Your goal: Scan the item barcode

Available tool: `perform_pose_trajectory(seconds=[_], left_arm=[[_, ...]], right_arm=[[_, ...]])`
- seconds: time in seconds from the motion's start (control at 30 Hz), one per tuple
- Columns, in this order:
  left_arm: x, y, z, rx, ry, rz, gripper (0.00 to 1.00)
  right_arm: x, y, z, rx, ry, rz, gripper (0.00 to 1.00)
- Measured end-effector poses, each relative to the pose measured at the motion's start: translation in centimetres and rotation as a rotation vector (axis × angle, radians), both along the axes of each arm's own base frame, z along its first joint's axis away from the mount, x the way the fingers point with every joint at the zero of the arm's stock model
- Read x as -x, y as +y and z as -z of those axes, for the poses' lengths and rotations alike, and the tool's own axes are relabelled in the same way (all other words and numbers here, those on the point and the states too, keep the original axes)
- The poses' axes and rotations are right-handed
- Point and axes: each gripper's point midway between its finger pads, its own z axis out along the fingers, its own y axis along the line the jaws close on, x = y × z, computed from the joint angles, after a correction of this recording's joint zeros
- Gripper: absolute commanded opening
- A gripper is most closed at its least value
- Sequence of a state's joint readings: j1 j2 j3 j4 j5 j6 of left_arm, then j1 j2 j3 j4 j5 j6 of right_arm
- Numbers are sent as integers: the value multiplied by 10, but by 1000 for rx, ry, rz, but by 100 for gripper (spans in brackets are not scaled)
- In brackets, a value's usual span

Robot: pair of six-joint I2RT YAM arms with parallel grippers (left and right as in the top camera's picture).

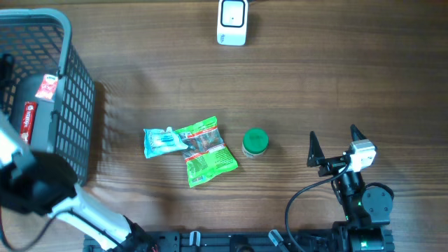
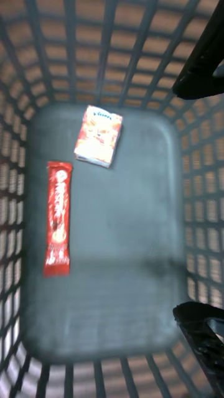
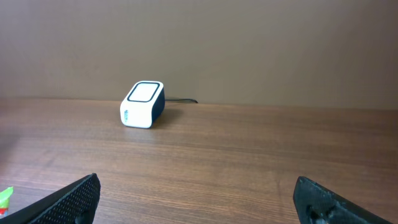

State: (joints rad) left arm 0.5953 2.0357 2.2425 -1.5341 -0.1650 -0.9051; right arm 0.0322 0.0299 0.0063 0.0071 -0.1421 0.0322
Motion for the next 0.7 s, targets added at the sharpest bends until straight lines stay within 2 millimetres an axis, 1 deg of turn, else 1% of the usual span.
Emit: perform_pose_trajectory(seconds=[0.1,0.2,0.33,0.5,0.7], left_arm=[[-23,6,40,39,29,19,100],[-40,10,67,58,38,28,100],[-54,15,89,63,36,36,100],[-63,16,115,80,57,43,100],[-64,13,122,89,72,49,100]], right_arm=[[0,0,0,0,0,0,100],[0,0,0,0,0,0,100],[0,0,0,0,0,0,100],[0,0,0,0,0,0,100],[0,0,0,0,0,0,100]])
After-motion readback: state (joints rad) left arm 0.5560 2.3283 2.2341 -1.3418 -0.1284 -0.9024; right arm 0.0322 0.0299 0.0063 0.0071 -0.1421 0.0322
